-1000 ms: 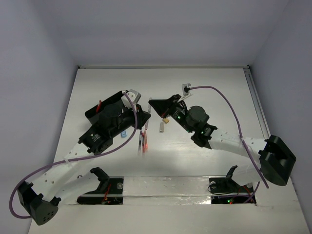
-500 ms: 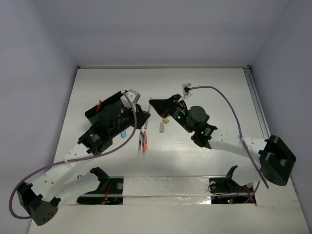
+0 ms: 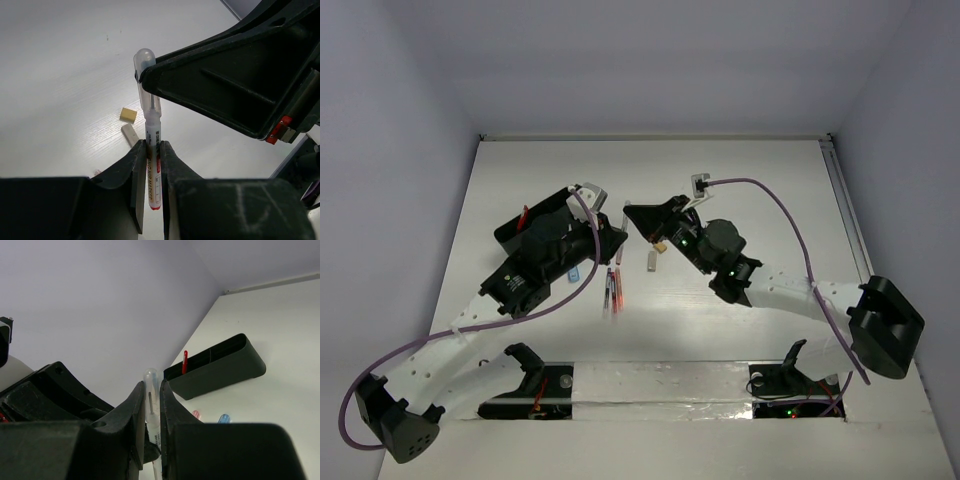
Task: Sort the stationery into containers
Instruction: Close the pen cap on the pen.
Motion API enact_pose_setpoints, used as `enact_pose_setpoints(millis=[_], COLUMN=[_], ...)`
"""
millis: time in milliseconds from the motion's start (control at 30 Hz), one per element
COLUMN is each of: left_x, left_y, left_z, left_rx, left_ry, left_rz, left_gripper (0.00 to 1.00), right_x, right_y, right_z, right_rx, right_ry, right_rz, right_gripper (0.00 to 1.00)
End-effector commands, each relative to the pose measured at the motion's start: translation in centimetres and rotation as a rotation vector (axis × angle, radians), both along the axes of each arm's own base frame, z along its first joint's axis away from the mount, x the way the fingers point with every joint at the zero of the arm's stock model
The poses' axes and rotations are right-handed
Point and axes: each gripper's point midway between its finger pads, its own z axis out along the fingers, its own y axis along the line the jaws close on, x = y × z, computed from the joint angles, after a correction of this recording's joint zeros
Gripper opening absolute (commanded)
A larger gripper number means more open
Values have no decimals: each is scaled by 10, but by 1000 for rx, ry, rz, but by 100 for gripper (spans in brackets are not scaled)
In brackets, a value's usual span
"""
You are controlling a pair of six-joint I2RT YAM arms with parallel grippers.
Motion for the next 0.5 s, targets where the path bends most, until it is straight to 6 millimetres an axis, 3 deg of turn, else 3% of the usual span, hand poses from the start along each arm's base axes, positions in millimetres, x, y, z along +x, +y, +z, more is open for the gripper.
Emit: enact_pose_setpoints(millis=[0,467], left_x=[2,4], left_y=[0,7], left_z=[18,22], left_rx=[-56,-66], left_ry=[-54,-66], left_rz=[3,36], left_gripper=[0,0], right_x=[-6,-10], right_y=[8,7], right_z=[24,17], right_rx=[47,23], right_ry=[-55,-60], right_rz=[20,7], right_gripper=[0,0])
